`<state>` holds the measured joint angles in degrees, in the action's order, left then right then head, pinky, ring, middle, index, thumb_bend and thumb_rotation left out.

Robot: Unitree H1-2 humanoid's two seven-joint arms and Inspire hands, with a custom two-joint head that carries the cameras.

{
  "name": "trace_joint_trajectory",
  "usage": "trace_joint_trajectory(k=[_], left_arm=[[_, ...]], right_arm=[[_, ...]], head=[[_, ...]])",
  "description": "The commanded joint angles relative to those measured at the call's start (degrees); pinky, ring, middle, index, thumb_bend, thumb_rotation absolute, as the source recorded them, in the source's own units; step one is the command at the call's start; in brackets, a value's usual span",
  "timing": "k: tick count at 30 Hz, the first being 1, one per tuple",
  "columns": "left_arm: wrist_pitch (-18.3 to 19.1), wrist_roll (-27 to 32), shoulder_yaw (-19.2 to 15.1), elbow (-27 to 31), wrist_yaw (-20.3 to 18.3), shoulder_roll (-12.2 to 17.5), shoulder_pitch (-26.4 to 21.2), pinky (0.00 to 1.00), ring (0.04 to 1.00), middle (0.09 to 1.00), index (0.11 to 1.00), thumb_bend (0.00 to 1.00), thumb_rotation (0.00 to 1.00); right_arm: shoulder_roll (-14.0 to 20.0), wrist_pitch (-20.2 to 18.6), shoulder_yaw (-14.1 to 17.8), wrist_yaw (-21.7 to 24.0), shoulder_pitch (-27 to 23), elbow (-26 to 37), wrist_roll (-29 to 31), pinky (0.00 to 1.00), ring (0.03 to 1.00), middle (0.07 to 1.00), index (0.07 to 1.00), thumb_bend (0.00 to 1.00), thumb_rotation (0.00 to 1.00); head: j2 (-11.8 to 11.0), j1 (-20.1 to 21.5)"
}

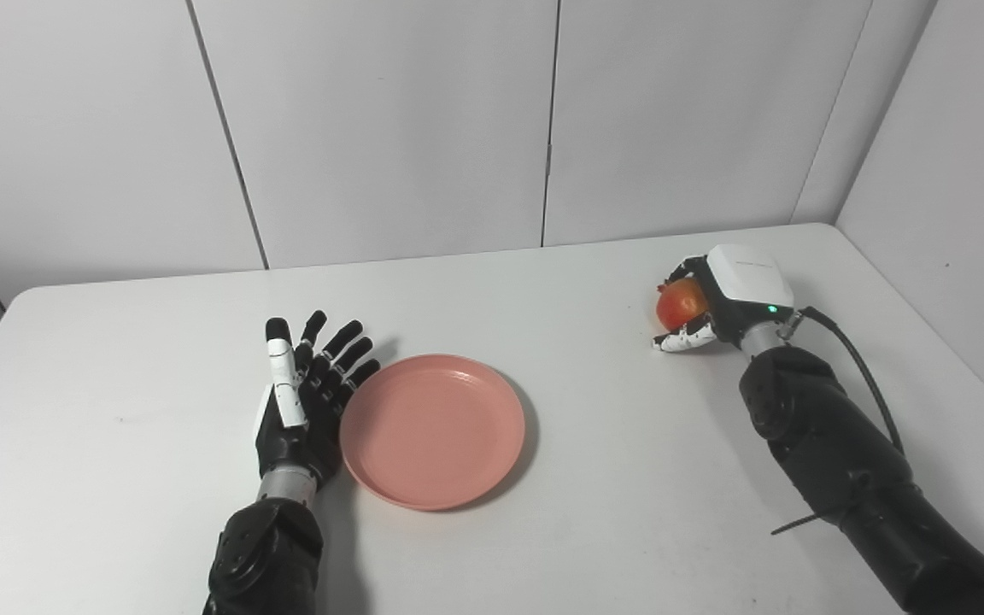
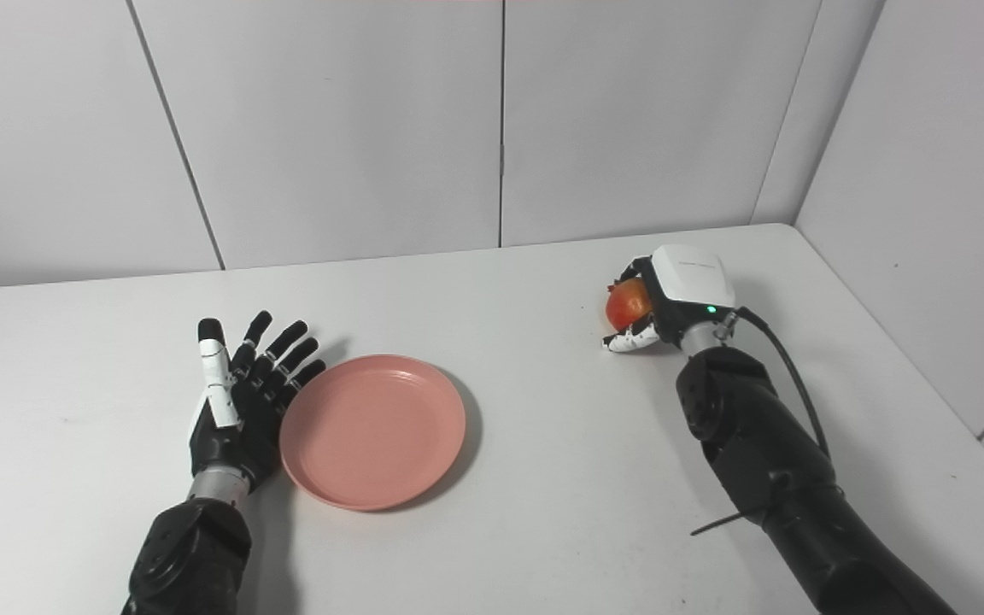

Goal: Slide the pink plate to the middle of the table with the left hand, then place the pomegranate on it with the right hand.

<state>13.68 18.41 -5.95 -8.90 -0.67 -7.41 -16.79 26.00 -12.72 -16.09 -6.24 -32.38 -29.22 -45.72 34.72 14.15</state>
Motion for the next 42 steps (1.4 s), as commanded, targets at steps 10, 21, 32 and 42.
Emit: trace_joint_trajectory(k=[10, 21, 32, 42], left_arm=[[0.4, -0.8, 0.6, 0.5, 0.7, -0.7, -0.4, 0.77, 0.81, 0.809, 0.931, 0.79, 0.98], [0.3, -0.8, 0.9, 0.1, 1.4, -1.7, -0.6, 0.75, 0.804, 0.811, 0.918, 0.8, 0.96], [0.0, -1.6, 1.4, 0.1, 2.8, -3.6, -1.1, 0.75, 0.803, 0.809, 0.918, 0.81, 0.96], [-1.5, -3.1, 1.8, -1.4, 3.2, -4.4, -0.9, 0.75, 0.794, 0.802, 0.91, 0.79, 0.97]], right_arm=[[1.4, 1.3, -0.9, -0.5, -0.2, 1.1, 1.1, 0.27, 0.38, 0.454, 0.534, 0.51, 0.0], [0.1, 2.9, -0.6, -0.2, -1.7, 10.6, 1.9, 0.3, 0.4, 0.478, 0.524, 0.52, 0.0], [-2.7, 3.7, -0.2, 2.6, -3.6, 19.5, 2.6, 0.28, 0.386, 0.483, 0.533, 0.51, 0.0], [-6.9, 3.6, 0.2, 4.2, -2.0, 27.9, 3.8, 0.32, 0.403, 0.509, 0.515, 0.51, 0.0]], head=[[0.0, -0.2], [0.6, -3.9], [0.3, -8.9], [-0.6, -11.4]])
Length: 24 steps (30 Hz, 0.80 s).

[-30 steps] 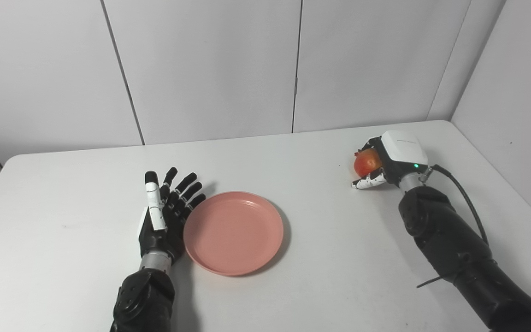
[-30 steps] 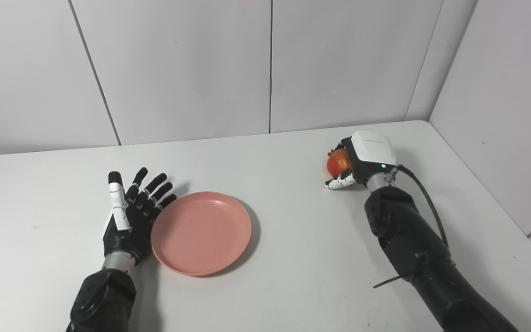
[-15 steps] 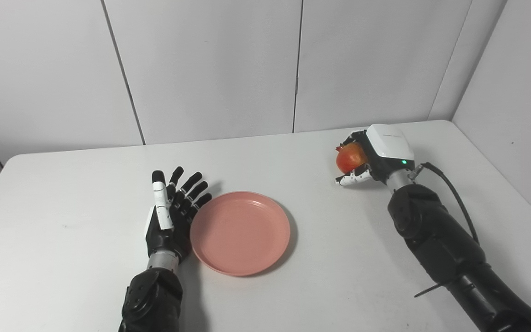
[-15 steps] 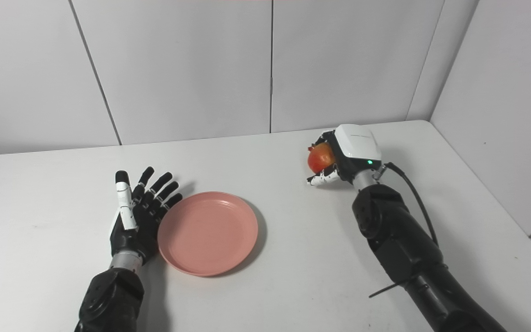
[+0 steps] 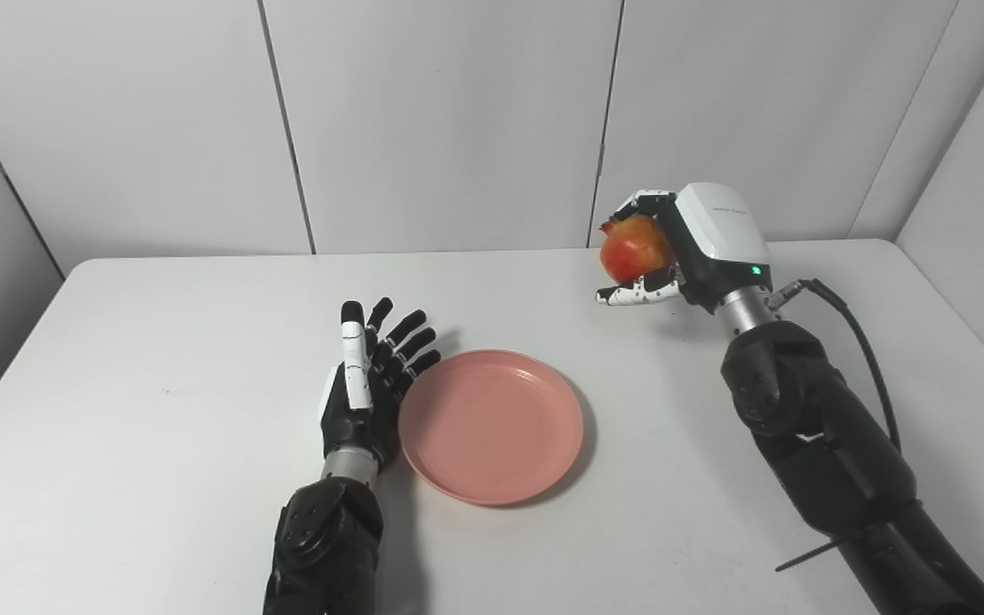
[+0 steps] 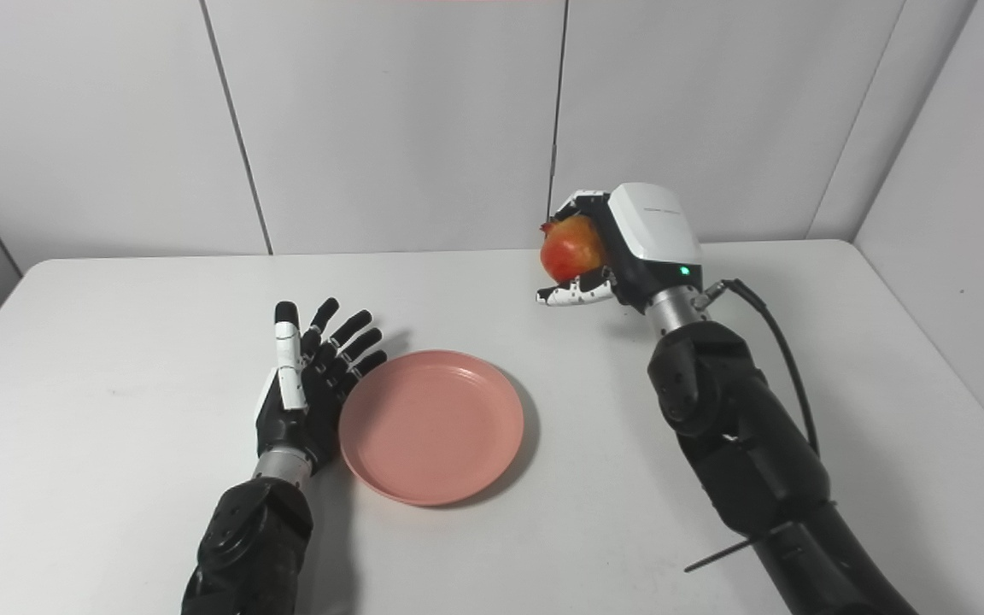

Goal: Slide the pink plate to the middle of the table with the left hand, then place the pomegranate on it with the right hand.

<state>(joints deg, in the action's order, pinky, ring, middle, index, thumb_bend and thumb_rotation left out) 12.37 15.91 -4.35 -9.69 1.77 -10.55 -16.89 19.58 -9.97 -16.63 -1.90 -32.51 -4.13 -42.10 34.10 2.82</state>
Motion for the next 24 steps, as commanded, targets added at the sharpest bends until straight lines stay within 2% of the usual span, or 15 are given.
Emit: trace_joint_trajectory(k=[1, 7, 16, 19, 24], left_arm=[[-0.4, -0.7, 0.4, -0.8, 0.7, -1.3, -0.8, 0.76, 0.798, 0.804, 0.91, 0.79, 0.97], [-0.8, -1.0, 0.8, -0.7, 0.5, -1.5, -0.8, 0.75, 0.792, 0.802, 0.903, 0.8, 0.98], [-0.1, -0.5, 1.0, 0.0, 0.3, -1.8, -0.7, 0.77, 0.8, 0.816, 0.916, 0.79, 0.97], [0.1, -0.6, 1.0, 0.1, 0.4, -1.8, -0.8, 0.77, 0.798, 0.815, 0.916, 0.78, 0.97], [0.3, -0.6, 1.0, -0.1, 0.5, -1.8, -0.9, 0.77, 0.793, 0.816, 0.919, 0.77, 0.97]], right_arm=[[-1.1, 0.5, 0.7, 0.3, -1.5, 3.7, 0.2, 0.3, 0.395, 0.503, 0.524, 0.51, 0.0], [-4.0, 0.4, 0.8, 1.4, 0.1, 6.1, -0.2, 0.36, 0.422, 0.49, 0.516, 0.52, 0.0], [-7.2, 1.9, -0.3, 3.0, 3.5, 10.1, -0.1, 0.32, 0.392, 0.482, 0.541, 0.51, 0.0], [-7.8, 2.0, -1.5, 3.8, 4.5, 11.1, -1.0, 0.28, 0.379, 0.478, 0.539, 0.51, 0.0], [-8.5, 2.2, -3.1, 4.3, 5.3, 10.9, -1.8, 0.28, 0.374, 0.472, 0.547, 0.51, 0.0]], head=[[-0.2, -0.3], [-0.4, -1.8], [-0.4, -2.9], [-0.4, -3.2], [-0.1, -3.4]])
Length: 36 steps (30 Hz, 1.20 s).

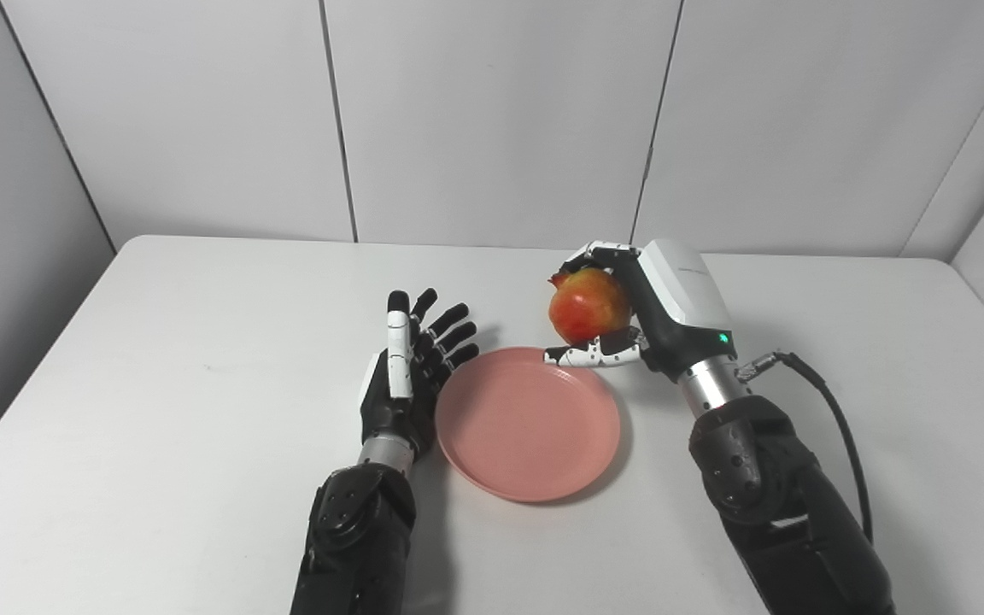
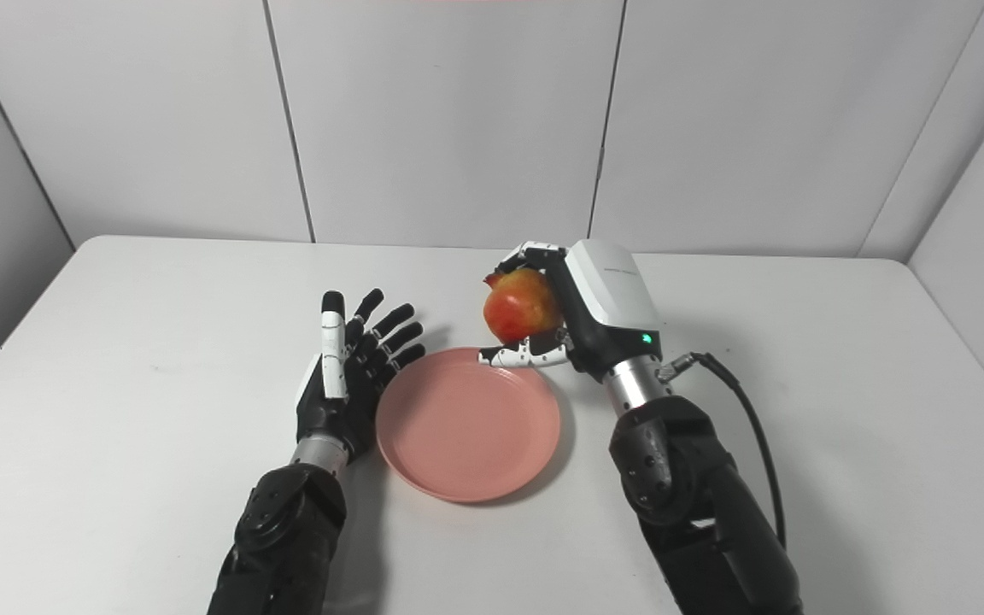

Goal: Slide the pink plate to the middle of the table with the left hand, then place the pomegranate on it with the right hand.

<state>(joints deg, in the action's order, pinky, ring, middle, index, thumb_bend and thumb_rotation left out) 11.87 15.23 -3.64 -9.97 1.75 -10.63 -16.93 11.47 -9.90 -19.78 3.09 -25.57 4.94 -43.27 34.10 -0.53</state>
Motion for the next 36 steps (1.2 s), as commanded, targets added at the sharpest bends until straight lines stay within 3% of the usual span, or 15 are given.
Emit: trace_joint_trajectory(k=[1, 9, 22, 36], left_arm=[[1.0, 0.2, 0.3, 0.3, 0.6, -1.9, -0.9, 0.78, 0.792, 0.816, 0.919, 0.77, 0.97], [0.6, -0.2, 0.5, -0.1, 0.5, -1.7, -1.0, 0.76, 0.766, 0.797, 0.917, 0.76, 0.98], [1.1, 0.0, 0.2, 0.0, 0.6, -1.4, -1.3, 0.75, 0.788, 0.807, 0.919, 0.76, 0.99], [1.3, 0.1, 0.0, 0.2, 0.6, -1.4, -1.4, 0.74, 0.778, 0.798, 0.922, 0.75, 0.99]], right_arm=[[-0.5, 2.5, -0.5, -0.7, -1.5, 1.7, -1.0, 0.28, 0.374, 0.472, 0.547, 0.51, 0.0], [-0.2, 5.5, -4.8, -0.4, -0.6, -0.9, -3.1, 0.19, 0.352, 0.45, 0.54, 0.51, 0.0], [-0.9, 6.5, -8.2, -0.9, -0.2, -5.6, -6.7, 0.18, 0.35, 0.447, 0.544, 0.51, 0.0], [-0.1, 6.4, -8.1, -0.4, -0.2, -7.8, -7.4, 0.19, 0.351, 0.449, 0.546, 0.51, 0.0]], head=[[-0.1, 0.0], [-0.1, -0.3], [0.3, 0.0], [0.4, 0.0]])
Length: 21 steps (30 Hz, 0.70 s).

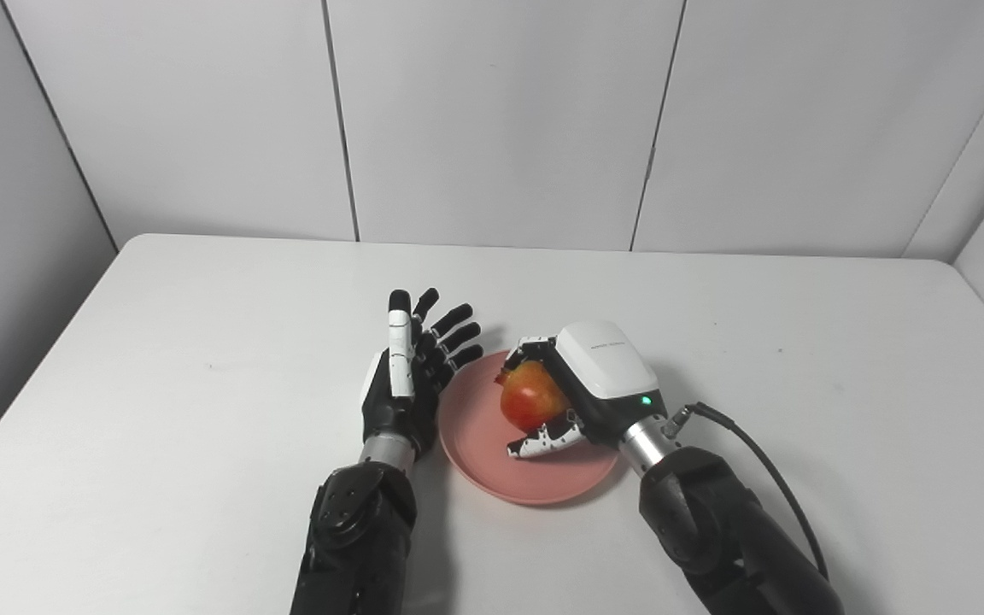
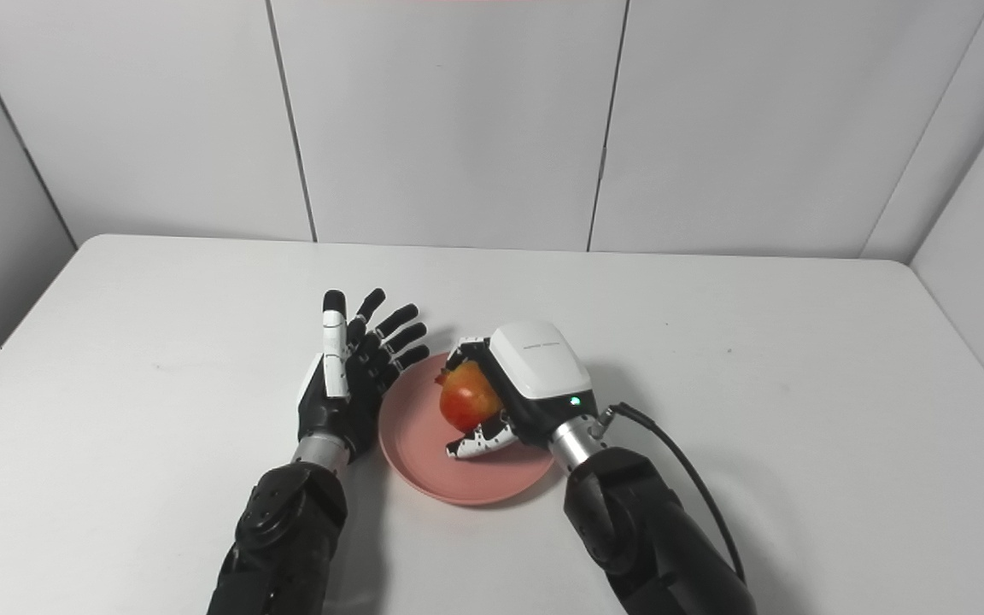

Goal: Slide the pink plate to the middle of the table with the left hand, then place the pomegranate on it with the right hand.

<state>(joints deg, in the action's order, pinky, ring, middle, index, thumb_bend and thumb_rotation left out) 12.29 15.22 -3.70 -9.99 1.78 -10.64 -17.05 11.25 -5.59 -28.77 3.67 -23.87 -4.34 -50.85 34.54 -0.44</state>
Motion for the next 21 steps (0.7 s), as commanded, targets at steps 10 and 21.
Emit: trace_joint_trajectory(k=[10, 21], left_arm=[[0.6, 0.0, 0.3, 0.2, 0.3, -1.2, -1.2, 0.72, 0.769, 0.792, 0.922, 0.75, 0.98], [0.9, 0.7, 0.1, 0.4, 0.2, -1.3, -1.2, 0.73, 0.784, 0.798, 0.929, 0.73, 0.97]], right_arm=[[0.9, 1.3, 1.8, 3.6, -2.5, 3.7, 1.4, 0.4, 0.512, 0.605, 0.646, 0.89, 0.47], [1.3, 2.6, 2.7, 5.0, -2.6, 4.1, 3.4, 0.57, 0.679, 0.754, 0.79, 1.0, 0.77]], head=[[0.0, -0.1], [0.3, 0.1]])
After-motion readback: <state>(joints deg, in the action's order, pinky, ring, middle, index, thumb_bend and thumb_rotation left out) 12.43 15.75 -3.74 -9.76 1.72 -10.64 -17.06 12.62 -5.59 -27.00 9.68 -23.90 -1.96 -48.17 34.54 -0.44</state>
